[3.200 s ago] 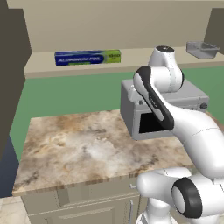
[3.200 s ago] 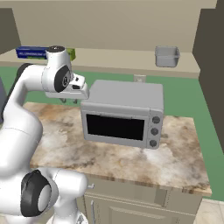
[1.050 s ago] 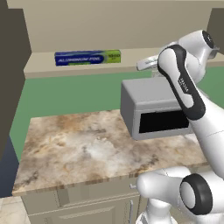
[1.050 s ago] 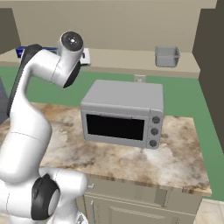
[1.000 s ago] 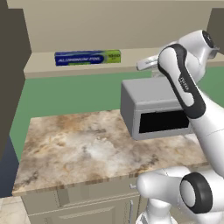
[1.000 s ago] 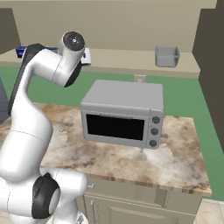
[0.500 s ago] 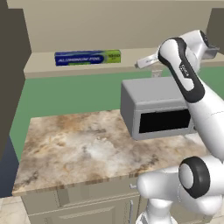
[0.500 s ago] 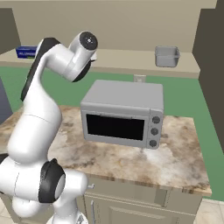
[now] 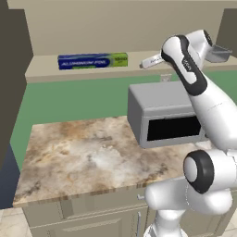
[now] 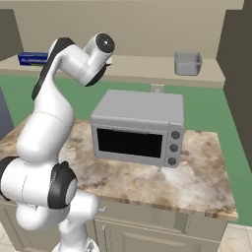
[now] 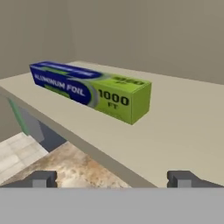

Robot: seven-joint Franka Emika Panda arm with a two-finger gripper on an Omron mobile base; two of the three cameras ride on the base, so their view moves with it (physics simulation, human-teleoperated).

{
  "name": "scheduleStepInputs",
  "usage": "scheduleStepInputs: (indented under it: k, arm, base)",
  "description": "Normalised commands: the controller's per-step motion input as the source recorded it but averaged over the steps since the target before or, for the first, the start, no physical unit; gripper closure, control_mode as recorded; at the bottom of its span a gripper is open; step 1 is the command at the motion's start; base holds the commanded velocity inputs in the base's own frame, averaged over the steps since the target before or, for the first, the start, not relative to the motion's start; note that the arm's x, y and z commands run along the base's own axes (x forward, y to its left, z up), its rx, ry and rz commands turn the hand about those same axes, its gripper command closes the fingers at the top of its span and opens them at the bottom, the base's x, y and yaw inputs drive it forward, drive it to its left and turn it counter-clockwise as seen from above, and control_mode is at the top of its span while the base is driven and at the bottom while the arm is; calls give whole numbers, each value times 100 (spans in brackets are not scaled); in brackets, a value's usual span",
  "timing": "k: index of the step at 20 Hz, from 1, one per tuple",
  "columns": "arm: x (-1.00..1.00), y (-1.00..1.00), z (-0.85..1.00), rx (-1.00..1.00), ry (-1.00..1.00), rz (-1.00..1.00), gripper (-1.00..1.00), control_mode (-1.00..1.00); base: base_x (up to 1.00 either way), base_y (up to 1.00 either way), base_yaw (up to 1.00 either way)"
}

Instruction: Retrieve the tupperware and aluminum foil from the cabinet and place them on the dining counter near the plate with tomato and avocado to prepare for storing leftovers.

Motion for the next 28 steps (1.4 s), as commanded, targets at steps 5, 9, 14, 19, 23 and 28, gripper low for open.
scheduleStepInputs:
  k: [5,9,14,19,23,28]
  arm:
    - [15,0,0,0,0,3,-100,-100]
    - [2,1,0,0,0,12,-100,-100]
    - [9,1,0,0,0,15,-100,-100]
    - [33,10,0,0,0,10,-100,-100]
    - [39,21,0,0,0,5,-100,-100]
    - [32,17,0,0,0,1,-100,-100]
  base:
    - [0,0,0]
    - [0,0,0]
    - [0,0,0]
    - [0,0,0]
    - [0,0,0]
    - [0,0,0]
